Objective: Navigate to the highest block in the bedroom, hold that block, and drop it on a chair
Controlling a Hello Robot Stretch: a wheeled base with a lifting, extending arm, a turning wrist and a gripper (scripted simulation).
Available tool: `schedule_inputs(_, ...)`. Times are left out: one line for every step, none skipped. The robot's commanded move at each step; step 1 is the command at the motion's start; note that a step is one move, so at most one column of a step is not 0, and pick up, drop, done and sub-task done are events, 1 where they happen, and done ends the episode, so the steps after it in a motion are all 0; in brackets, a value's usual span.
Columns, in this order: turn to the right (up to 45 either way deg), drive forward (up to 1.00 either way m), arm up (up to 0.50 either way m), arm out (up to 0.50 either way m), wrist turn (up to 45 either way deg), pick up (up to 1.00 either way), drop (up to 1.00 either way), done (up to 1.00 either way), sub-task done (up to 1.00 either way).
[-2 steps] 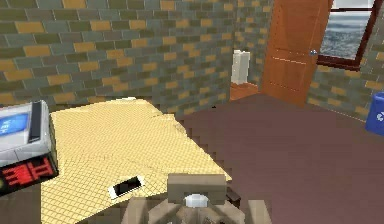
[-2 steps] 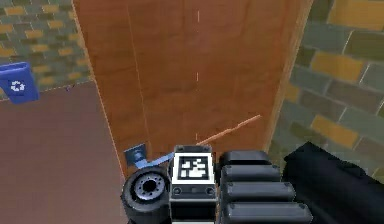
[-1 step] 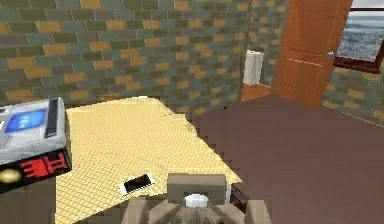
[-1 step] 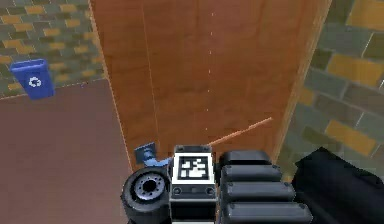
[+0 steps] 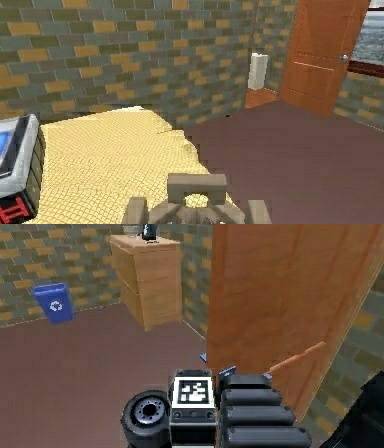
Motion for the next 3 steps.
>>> schedule_inputs(45.0, 0.0, 0.0, 0.0, 0.0, 0.0, 0.0, 0.0, 0.0)
schedule_inputs(12.0, 0.0, 0.0, 0.0, 0.0, 0.0, 0.0, 0.0, 0.0)
schedule_inputs(0.0, 0.75, 0.0, 0.0, 0.0, 0.0, 0.0, 0.0, 0.0)
